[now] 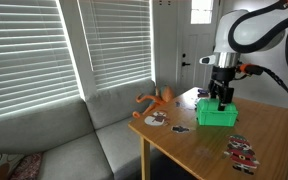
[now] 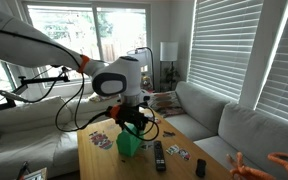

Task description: Twist the green box around

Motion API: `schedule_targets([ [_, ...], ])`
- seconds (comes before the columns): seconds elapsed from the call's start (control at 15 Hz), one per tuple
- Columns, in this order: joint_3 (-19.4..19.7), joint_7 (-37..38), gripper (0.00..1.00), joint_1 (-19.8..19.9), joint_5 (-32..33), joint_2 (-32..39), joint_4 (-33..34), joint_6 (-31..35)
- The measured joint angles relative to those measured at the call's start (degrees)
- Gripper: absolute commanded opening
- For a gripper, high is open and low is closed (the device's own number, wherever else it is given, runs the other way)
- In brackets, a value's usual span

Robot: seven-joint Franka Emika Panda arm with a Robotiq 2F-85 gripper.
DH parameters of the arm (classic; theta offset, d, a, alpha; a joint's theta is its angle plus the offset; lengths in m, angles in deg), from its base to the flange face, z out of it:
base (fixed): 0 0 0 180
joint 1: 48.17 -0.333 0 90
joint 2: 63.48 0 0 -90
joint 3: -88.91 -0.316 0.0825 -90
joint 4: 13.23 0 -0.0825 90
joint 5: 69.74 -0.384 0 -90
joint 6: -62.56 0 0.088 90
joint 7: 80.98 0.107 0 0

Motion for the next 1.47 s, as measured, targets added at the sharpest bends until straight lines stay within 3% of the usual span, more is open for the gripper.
schedule_targets([
  [0.67,-0.17,-21.87,0.53,-0.19,6.2,-0.17,1.06,-5.3],
  [1.13,-1.32,-33.44,0.53,-0.31,14.78,0.88,2.24,-5.48],
  [1.47,-2.14,-39.92,0.53,-0.71,15.46,1.03,2.26,-3.94],
])
